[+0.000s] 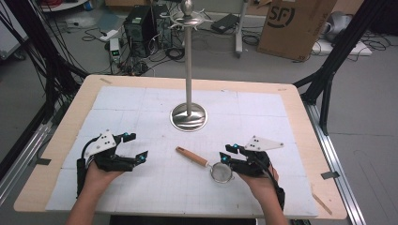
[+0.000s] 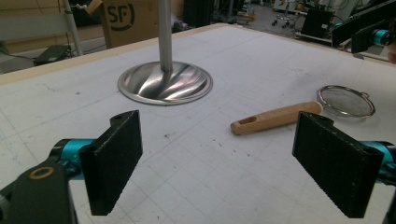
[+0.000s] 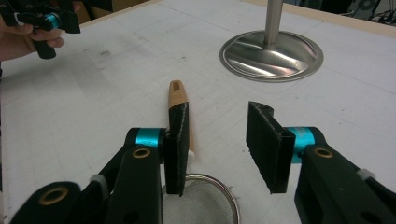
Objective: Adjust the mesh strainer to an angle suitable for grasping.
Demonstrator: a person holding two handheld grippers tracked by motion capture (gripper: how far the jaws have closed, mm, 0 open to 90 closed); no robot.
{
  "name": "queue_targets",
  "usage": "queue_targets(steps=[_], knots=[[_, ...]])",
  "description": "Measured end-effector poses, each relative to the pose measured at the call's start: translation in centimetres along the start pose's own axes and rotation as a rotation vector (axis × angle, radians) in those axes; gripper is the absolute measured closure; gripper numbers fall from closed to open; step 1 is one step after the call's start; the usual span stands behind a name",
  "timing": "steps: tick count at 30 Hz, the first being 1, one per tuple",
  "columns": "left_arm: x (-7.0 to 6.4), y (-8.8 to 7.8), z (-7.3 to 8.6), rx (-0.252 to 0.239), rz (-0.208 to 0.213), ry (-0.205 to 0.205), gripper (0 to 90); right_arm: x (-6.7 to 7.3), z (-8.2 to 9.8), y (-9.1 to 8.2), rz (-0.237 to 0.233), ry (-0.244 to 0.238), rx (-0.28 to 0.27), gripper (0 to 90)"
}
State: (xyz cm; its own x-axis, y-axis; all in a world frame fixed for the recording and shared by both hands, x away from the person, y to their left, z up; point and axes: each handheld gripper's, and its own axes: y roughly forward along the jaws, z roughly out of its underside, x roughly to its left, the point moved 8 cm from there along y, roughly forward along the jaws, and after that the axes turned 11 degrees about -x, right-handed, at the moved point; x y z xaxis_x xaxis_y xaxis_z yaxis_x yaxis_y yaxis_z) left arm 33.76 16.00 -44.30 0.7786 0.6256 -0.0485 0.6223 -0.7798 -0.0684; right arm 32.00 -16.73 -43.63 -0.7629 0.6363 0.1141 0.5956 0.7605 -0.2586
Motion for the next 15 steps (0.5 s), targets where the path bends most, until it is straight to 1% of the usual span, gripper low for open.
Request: queue_targets(steps=[5, 9, 11, 13, 15], knots=[[0.09, 0.03, 0.05, 0.003, 0.005, 0.000, 16.5, -0.05, 0.05, 0.29, 0.011, 0.002, -0.001, 49.3], [0.15, 0.14, 0.13, 0.004, 0.002, 0.000, 16.5, -0.14, 0.16, 0.76, 0.011, 0.002, 0.003, 44.8], [0.01, 0.18, 0.11, 0.003, 0.008, -0.001, 16.5, -0.25, 0.20, 0.92, 0.015, 0.001, 0.005, 41.4], [-0.03, 0.14, 0.07, 0.004, 0.010, 0.000, 16.5, -0.21, 0.22, 0.92, 0.021, 0.005, 0.008, 39.2], [0.00, 0.10, 0.00, 0.001, 0.008, -0.002, 16.5, -0.21, 0.18, 0.89, 0.021, -0.003, 0.002, 38.1]])
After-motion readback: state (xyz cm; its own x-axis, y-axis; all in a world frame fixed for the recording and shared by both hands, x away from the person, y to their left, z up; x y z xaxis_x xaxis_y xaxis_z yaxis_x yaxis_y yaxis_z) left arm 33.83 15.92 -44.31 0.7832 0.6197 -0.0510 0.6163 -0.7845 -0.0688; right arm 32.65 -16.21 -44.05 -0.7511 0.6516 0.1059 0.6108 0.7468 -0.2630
